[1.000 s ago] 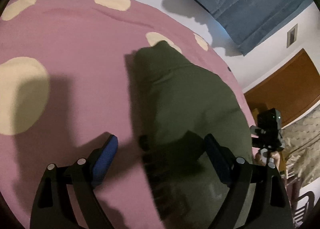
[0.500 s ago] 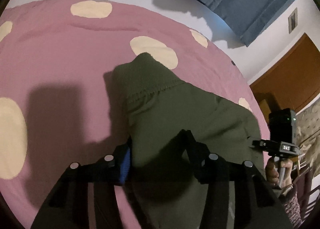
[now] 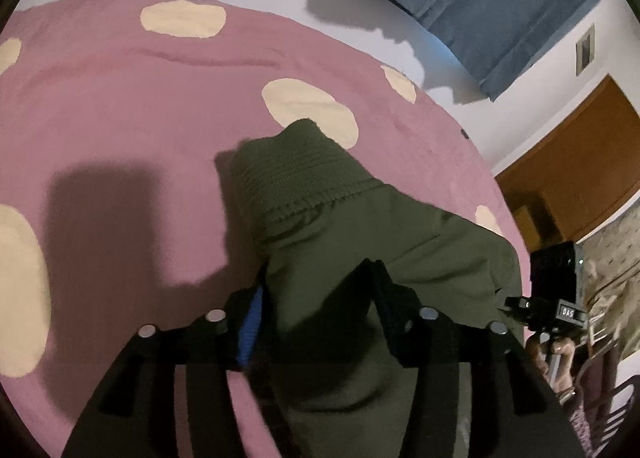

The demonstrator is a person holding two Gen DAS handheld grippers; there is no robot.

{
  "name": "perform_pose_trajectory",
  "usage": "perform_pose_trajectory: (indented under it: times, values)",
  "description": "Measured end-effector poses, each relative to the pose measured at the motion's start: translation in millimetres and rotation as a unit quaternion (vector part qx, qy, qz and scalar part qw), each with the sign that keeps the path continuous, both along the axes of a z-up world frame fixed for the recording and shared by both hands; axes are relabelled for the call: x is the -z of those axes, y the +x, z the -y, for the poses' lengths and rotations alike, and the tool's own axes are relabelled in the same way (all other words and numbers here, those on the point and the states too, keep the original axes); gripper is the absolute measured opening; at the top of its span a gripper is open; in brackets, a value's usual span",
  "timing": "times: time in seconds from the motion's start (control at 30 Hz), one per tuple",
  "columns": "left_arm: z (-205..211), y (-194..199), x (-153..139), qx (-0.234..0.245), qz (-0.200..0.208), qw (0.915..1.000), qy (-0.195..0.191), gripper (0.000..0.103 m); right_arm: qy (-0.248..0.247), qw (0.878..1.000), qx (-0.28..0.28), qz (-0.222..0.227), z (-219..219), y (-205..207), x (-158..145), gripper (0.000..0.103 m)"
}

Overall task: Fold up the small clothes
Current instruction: 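Fold the bundle end under with both grippers, holding it compact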

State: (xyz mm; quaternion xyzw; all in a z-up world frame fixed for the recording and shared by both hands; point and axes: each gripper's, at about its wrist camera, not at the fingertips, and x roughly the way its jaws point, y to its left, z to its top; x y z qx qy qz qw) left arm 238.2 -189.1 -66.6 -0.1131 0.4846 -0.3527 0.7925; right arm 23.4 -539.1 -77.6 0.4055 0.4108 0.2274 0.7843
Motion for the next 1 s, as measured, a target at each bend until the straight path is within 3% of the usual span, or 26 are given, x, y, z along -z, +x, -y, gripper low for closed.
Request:
perform_pose_trajectory:
  times: [0.2, 0.27, 0.4, 0.63, 0.77, 0.9, 0.93, 1.0]
  values:
    - [-25.7, -36.7, -10.2, 0.003, -0.005, 0.9999, -0.014, 0.081, -0.008, 1.0, 0.02, -0.003, 6.8, -27.5, -14.2, 0.064]
    - [-34.9, -54.2, -12.1, 0.006, -0.012, 0.9997, -0.021, 0.082, -0.007, 1.0, 0.019, -0.007, 7.3, -40.4, -17.0, 0.071]
    - [-49.0, -93.6, -12.2, 0.006, -0.031, 0.9987, -0.038, 0.084, -0.037, 0.999, 0.013, -0.027, 0.3, -75.6, -20.5, 0.074]
    - [-57.3, -147.3, -6.9, 0.006, -0.061, 0.996, -0.065, 0.086, -0.035, 0.998, 0.011, -0.044, -12.1, -116.9, -17.9, 0.078]
    - [-54.0, -160.9, -5.0, 0.016, -0.075, 0.9942, -0.076, 0.086, -0.009, 0.998, -0.002, -0.055, -19.5, -126.6, -8.7, 0.078]
    - [-48.1, -163.3, 3.0, 0.019, -0.089, 0.9929, -0.077, 0.086, -0.02, 0.998, -0.011, -0.056, -32.2, -131.5, -1.8, 0.076]
    - [-48.0, -162.3, 5.7, 0.018, -0.095, 0.9922, -0.079, 0.086, -0.025, 0.998, -0.01, -0.055, -34.6, -132.3, -2.1, 0.067]
    - [-46.2, -162.2, 6.6, 0.026, -0.098, 0.9915, -0.082, 0.067, -0.024, 0.998, -0.009, -0.06, -38.0, -133.3, -0.8, 0.047]
